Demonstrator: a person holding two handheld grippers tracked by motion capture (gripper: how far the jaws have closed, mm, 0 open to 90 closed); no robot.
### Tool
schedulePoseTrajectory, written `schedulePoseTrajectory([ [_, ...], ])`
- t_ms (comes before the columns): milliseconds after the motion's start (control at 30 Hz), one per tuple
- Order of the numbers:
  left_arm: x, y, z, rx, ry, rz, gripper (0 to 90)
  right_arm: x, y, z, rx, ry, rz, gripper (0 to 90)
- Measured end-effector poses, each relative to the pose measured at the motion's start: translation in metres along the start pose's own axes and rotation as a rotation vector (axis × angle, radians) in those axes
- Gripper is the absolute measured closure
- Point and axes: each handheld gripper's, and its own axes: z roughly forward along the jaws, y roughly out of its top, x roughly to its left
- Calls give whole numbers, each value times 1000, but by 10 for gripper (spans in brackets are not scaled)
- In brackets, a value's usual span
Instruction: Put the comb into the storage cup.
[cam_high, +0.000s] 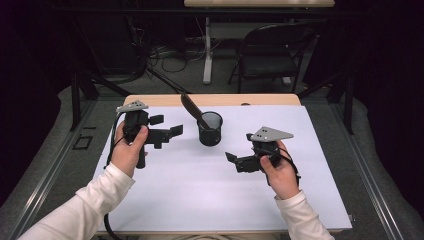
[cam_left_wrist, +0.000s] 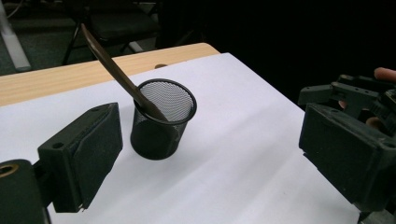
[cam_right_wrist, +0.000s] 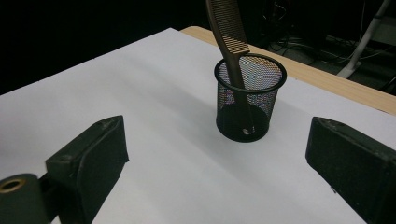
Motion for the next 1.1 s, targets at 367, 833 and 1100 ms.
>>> schedulePoseTrajectory([
  [367,2,-16,-4,9,-22,9,21,1,0,0,2,0,-3,51],
  [833,9,-38,-8,-10,-27,29,7,3,0,0,14,-13,-11,51],
  [1100,12,-49,-15,-22,-19,48,7,1,-9,-6,32,-50,-25,47],
])
